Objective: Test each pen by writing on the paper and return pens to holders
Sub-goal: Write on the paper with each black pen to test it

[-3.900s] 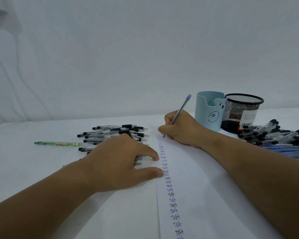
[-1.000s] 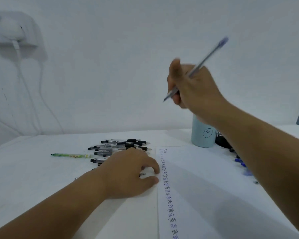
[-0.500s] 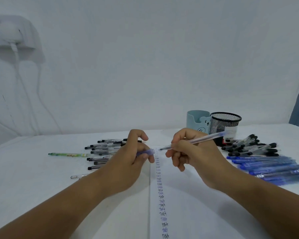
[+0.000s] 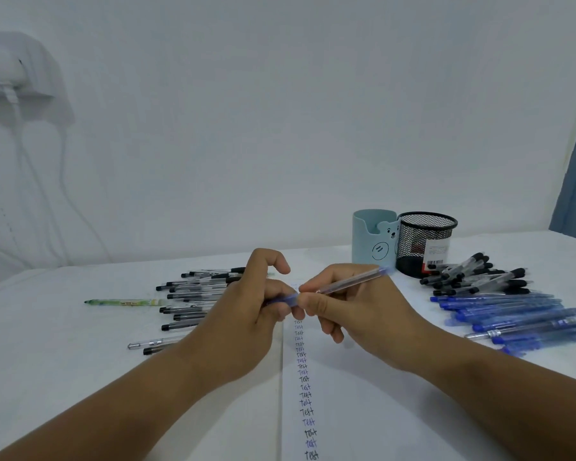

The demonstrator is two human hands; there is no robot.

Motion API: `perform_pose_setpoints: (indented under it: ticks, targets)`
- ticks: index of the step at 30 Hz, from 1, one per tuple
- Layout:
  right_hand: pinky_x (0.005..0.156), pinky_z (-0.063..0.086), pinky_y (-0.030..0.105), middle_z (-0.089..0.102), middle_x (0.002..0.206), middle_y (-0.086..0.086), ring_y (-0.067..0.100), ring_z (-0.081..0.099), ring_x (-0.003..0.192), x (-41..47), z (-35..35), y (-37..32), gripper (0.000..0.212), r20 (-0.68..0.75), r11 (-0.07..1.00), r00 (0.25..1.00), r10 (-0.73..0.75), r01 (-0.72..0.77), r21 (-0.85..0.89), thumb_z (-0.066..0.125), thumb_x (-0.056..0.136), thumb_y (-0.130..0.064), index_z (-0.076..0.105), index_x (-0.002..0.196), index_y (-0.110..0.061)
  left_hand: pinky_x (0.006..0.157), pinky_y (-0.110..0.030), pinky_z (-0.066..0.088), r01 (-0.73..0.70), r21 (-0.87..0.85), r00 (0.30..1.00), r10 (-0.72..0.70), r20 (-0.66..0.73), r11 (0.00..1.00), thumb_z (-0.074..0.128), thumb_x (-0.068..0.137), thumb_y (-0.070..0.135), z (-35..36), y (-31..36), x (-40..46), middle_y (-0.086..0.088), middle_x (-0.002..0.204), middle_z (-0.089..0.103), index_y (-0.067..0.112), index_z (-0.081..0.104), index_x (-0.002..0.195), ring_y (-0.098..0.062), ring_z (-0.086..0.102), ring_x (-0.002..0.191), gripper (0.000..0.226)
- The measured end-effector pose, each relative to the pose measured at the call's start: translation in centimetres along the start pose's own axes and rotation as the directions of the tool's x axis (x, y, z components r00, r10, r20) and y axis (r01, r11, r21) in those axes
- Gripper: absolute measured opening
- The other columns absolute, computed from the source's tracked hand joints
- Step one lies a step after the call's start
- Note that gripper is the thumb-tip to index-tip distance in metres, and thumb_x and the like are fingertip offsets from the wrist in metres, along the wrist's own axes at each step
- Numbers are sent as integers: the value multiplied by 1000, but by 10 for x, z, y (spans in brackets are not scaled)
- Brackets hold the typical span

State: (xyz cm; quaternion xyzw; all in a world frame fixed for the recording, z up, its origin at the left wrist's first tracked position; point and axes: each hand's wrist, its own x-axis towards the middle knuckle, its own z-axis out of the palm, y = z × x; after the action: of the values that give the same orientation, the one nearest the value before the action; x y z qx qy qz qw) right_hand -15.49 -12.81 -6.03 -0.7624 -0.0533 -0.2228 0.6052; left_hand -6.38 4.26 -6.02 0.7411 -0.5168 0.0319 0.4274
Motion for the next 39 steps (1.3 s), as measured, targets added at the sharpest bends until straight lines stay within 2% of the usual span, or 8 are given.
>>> perform_pose_setpoints:
  ticks: [9,16,21,26,28,32,35,39]
  targets:
    - [43,44,28,71,72,17,20,53,49,-2,-1,7,8,-3,999,1000,-27,27,28,77,85,-6,71,88,-1,66,-10,39,6,-72,996,-12,-90,997,47,91,-18,10,3,-2,10,72,72,23,31,96,-6,55,67,45]
    - [55,52,38,70,81,23,26,60,59,15,-10,8,30,-129,1000,991,22,-19,24,68,92,-29,68,90,1,76,-13,48,84,-103,985,-98,-140,991,61,98,24,18,-2,3,16,101,74,39,37,119,-9,67,91,35]
    - [76,62,42,70,82,15,33,73,76,30,-40,1,12,-220,989,965,140,-147,-15,51,104,-12,55,95,-5,93,-7,37,98,166,994,-88,-64,981,59,94,45,9,-11,-6,32,121,54,50,40,124,11,44,121,36]
    - [60,59,37,59,67,7,23,56,56,31,-88,-17,12,-272,975,960,62,-117,-189,44,105,-7,46,113,-15,93,-7,33,-6,311,998,-16,68,950,50,89,59,9,-10,-7,46,125,37,50,53,115,18,32,125,28]
    - [60,57,34,62,71,1,14,58,54,31,-111,-23,15,-272,907,962,30,-141,-397,46,105,-11,58,109,-18,93,-9,32,-49,344,997,22,80,938,47,91,63,12,-9,-5,46,125,36,50,55,109,17,33,124,25]
    - [62,52,21,67,85,-11,7,62,70,27,-158,-31,18,-191,570,976,102,-215,-793,70,93,-11,78,98,-26,97,-24,37,-132,423,990,98,100,897,36,90,71,15,-16,-1,39,115,51,50,56,106,9,42,121,33]
    - [72,60,31,73,83,-5,15,69,78,17,-186,-32,35,-224,488,954,201,-296,-821,67,87,5,79,96,-26,97,-34,41,-126,443,991,92,96,887,37,90,71,16,-19,0,38,112,54,52,54,105,7,45,119,29]
    - [49,44,12,73,75,-5,3,62,63,6,-205,-37,34,-254,443,923,288,-363,-819,64,85,7,78,88,-24,97,-42,43,-104,471,994,87,59,876,39,89,71,14,-21,-1,38,114,55,53,55,104,6,47,120,28]
